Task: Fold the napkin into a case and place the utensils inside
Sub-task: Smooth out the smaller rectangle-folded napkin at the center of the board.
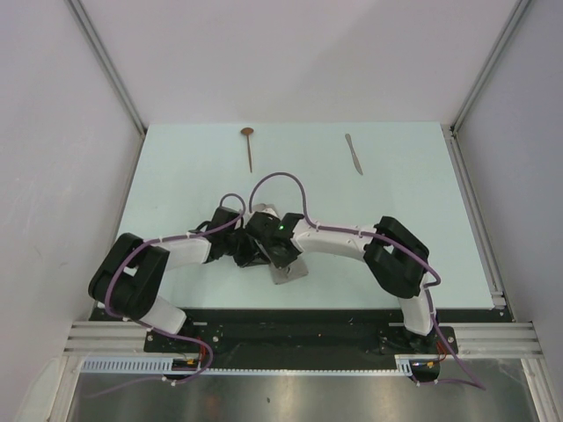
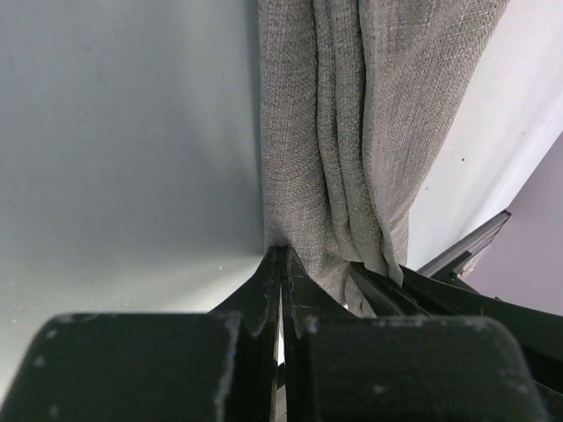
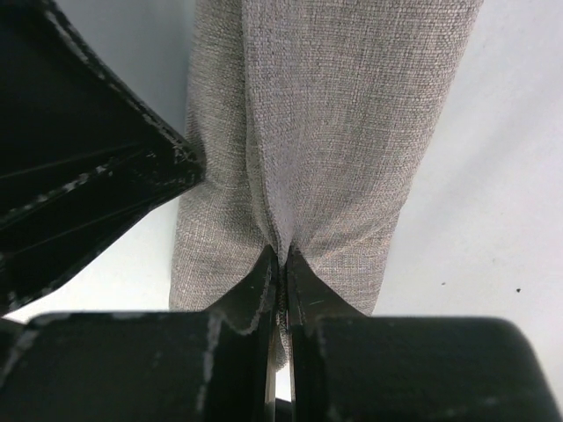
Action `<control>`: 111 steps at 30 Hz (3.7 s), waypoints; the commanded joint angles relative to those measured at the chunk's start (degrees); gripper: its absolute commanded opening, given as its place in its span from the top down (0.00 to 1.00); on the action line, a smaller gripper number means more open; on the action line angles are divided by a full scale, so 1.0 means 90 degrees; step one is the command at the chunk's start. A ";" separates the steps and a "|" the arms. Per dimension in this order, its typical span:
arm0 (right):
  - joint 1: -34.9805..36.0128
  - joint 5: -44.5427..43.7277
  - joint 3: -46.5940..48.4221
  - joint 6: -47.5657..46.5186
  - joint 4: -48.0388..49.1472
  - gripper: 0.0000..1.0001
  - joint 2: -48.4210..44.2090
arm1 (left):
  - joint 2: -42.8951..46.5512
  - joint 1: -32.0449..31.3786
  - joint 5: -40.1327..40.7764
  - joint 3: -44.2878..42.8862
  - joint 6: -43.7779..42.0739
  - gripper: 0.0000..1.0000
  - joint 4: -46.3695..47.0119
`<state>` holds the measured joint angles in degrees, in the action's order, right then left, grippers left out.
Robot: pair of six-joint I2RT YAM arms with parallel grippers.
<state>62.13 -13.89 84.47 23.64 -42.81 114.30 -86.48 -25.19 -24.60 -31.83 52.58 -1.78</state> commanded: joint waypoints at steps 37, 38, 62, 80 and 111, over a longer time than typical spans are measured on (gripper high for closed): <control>-0.0741 0.1758 -0.0420 0.0137 0.0625 1.00 -0.0786 | 0.1025 -0.0521 0.0058 -0.0496 -0.0236 0.99 -0.0681; -0.0741 0.1749 -0.0420 0.0137 0.0616 1.00 -0.0786 | 0.1044 -0.0521 0.0077 -0.0467 -0.0217 0.99 -0.0700; -0.0829 0.2363 -0.0547 0.0742 0.1094 1.00 -0.0845 | 0.0370 -0.0883 0.0399 0.0002 0.0057 1.00 -0.0085; -0.0975 0.2901 -0.1201 0.1133 0.2237 1.00 -0.0288 | 0.1258 -0.0805 0.0653 0.0080 -0.0285 1.00 -0.0944; -0.1169 0.3350 -0.1797 0.0802 0.2295 0.50 -0.1782 | -0.1290 0.0504 0.0116 -0.1912 -0.0569 1.00 -0.0466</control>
<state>53.10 14.41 68.20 32.93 -21.67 104.73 -97.38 -20.49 -25.15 -46.35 47.97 -7.38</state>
